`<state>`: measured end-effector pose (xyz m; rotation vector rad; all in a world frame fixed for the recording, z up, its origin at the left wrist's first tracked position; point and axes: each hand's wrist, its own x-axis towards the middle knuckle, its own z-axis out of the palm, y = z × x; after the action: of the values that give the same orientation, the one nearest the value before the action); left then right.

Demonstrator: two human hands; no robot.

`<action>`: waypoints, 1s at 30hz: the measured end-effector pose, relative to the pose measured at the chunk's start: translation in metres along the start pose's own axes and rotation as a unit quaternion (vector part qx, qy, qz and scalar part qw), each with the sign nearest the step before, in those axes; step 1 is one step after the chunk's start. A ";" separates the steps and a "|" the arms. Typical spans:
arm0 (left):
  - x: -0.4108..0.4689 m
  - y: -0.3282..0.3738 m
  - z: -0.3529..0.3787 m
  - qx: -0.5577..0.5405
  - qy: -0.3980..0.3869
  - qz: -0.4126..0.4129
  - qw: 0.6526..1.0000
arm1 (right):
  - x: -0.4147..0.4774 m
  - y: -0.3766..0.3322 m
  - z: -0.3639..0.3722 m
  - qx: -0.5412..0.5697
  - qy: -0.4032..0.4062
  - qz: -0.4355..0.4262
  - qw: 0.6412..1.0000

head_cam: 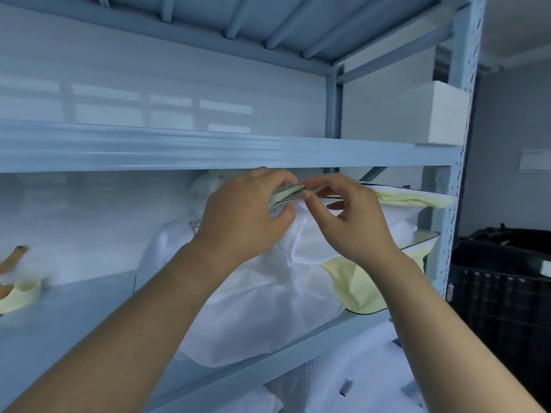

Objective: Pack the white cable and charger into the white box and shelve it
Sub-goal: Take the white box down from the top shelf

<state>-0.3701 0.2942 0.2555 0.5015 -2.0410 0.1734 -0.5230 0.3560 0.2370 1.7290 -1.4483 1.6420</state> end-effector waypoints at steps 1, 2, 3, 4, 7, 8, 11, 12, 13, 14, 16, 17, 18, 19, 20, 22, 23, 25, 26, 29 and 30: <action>0.006 0.002 0.008 -0.009 -0.001 0.011 1.000 | 0.002 0.006 -0.005 -0.010 0.007 0.002 1.000; 0.011 0.004 0.016 -0.018 -0.004 0.020 1.000 | 0.003 0.011 -0.009 -0.022 0.013 0.003 1.000; 0.016 0.006 0.025 -0.029 -0.007 0.029 0.999 | 0.003 0.017 -0.015 -0.034 0.018 0.005 0.999; 0.021 0.008 0.034 -0.040 -0.010 0.037 0.998 | 0.004 0.023 -0.020 -0.045 0.023 0.009 0.999; 0.033 0.018 0.062 -0.067 -0.019 0.054 0.996 | 0.004 0.042 -0.039 -0.073 0.034 0.027 0.996; 0.038 0.022 0.072 -0.074 -0.023 0.058 0.995 | 0.003 0.048 -0.046 -0.083 0.035 0.034 0.995; 0.054 0.036 0.102 -0.094 -0.027 0.070 0.993 | 0.005 0.071 -0.069 -0.105 0.037 0.048 0.993; 0.061 0.042 0.113 -0.098 -0.026 0.074 0.992 | 0.006 0.080 -0.077 -0.111 0.040 0.051 0.992; 0.068 0.048 0.123 -0.101 -0.025 0.078 0.991 | 0.008 0.089 -0.085 -0.115 0.044 0.052 0.991; 0.074 0.054 0.134 -0.104 -0.025 0.081 0.991 | 0.011 0.098 -0.094 -0.119 0.049 0.050 0.990; 0.087 0.066 0.158 -0.103 -0.027 0.086 0.991 | 0.016 0.120 -0.110 -0.126 0.058 0.047 0.989; 0.094 0.073 0.171 -0.101 -0.026 0.087 0.991 | 0.019 0.132 -0.119 -0.127 0.061 0.044 0.989; 0.100 0.080 0.184 -0.099 -0.024 0.086 0.991 | 0.022 0.144 -0.127 -0.125 0.063 0.041 0.989; 0.108 0.087 0.197 -0.100 -0.018 0.086 0.991 | 0.027 0.158 -0.136 -0.121 0.062 0.036 0.990; 0.116 0.096 0.209 -0.101 -0.008 0.087 0.991 | 0.032 0.171 -0.146 -0.118 0.060 0.030 0.991; 0.135 0.113 0.232 -0.097 0.011 0.089 0.991 | 0.044 0.200 -0.164 -0.113 0.054 0.021 0.992; 0.146 0.121 0.243 -0.090 0.018 0.086 0.992 | 0.052 0.214 -0.175 -0.111 0.052 0.019 0.992; 0.168 0.137 0.265 -0.077 0.028 0.073 0.994 | 0.066 0.243 -0.195 -0.110 0.045 0.014 0.993; 0.179 0.144 0.277 -0.071 0.032 0.069 0.995 | 0.073 0.257 -0.205 -0.111 0.041 0.010 0.993; 0.206 0.162 0.305 -0.062 0.042 0.067 0.995 | 0.093 0.296 -0.231 -0.112 0.029 -0.005 0.993; 0.213 0.166 0.312 -0.059 0.045 0.067 0.995 | 0.099 0.306 -0.236 -0.111 0.027 -0.011 0.993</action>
<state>-0.7805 0.2835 0.2961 0.2789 -1.9843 0.1517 -0.9202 0.3775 0.2719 1.5605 -1.5171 1.4426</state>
